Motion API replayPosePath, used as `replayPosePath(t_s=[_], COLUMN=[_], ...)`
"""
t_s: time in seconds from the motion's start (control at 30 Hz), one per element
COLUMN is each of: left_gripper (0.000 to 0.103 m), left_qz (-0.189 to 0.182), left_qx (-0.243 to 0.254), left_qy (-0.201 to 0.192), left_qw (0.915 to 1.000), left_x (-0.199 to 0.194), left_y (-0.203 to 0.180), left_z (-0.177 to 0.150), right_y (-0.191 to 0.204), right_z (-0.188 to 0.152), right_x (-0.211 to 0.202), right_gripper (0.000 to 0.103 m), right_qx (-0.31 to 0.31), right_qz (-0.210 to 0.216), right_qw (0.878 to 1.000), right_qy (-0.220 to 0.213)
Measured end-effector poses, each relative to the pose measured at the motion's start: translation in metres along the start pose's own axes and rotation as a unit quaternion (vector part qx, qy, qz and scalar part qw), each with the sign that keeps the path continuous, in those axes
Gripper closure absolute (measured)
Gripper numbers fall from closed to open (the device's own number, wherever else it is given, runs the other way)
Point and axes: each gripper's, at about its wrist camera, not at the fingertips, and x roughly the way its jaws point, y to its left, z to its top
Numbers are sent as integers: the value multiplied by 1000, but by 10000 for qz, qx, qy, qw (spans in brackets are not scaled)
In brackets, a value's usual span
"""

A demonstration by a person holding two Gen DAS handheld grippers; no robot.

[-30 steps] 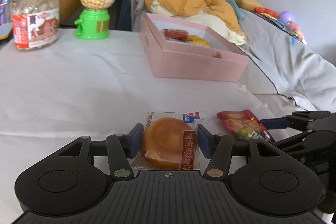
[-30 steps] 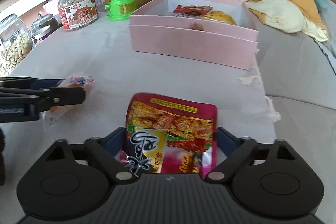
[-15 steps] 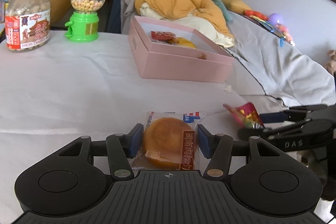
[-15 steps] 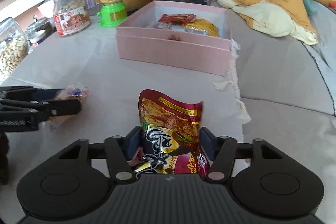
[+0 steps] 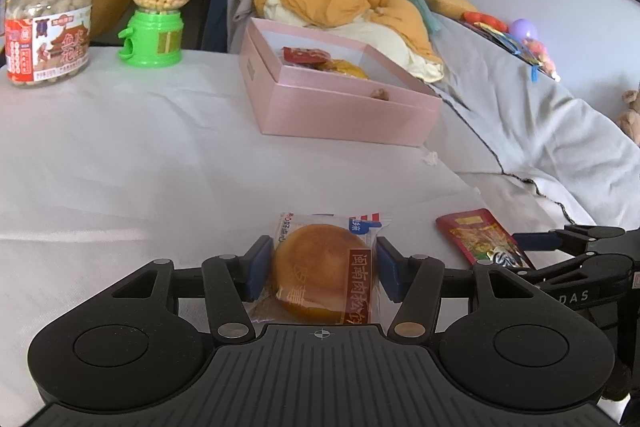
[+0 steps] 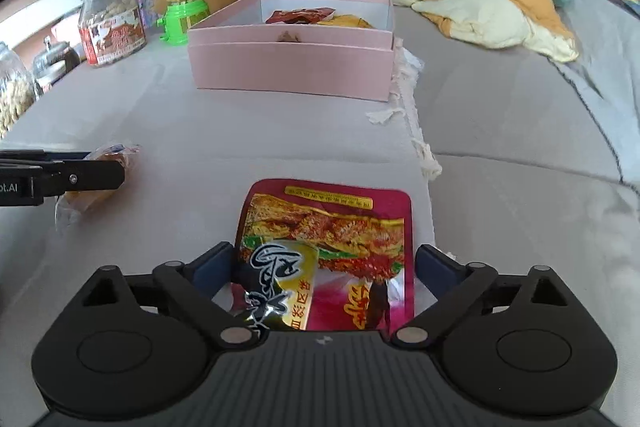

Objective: Organize snacks
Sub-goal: 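Carry the bun with the left tool while the right tool carries the red-purple bag toward it, then move the bun over the pink box with the left tool while the right carries the bag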

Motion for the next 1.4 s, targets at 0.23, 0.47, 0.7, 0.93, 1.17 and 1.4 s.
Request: replayPosePath(t_s=[0.23, 0.47, 0.7, 0.93, 1.17, 1.4], left_gripper=[43, 43, 43, 43, 43, 43], left_qz=[5, 57, 192, 162, 100, 113], left_qx=[121, 421, 669, 594, 405, 317], left_qy=[6, -117, -308, -113, 70, 43], left_qw=[9999, 9990, 9971, 9980, 9991, 9994], left_x=[0, -4, -4, 8, 18, 15], left_y=[-5, -22, -36, -37, -26, -21], left_z=[6, 21, 46, 42, 31, 27], right_y=[-2, 6, 6, 8, -6, -24], right_z=[10, 26, 46, 43, 14, 15], right_x=[-11, -25, -34, -34, -22, -15], right_gripper=[42, 54, 76, 72, 23, 16], right_qx=[93, 10, -36, -181, -51, 870], right_qz=[95, 262, 447, 539, 182, 614], right_qw=[9999, 9994, 9974, 9967, 9996, 9941], right_qy=[62, -231, -559, -585, -229, -189])
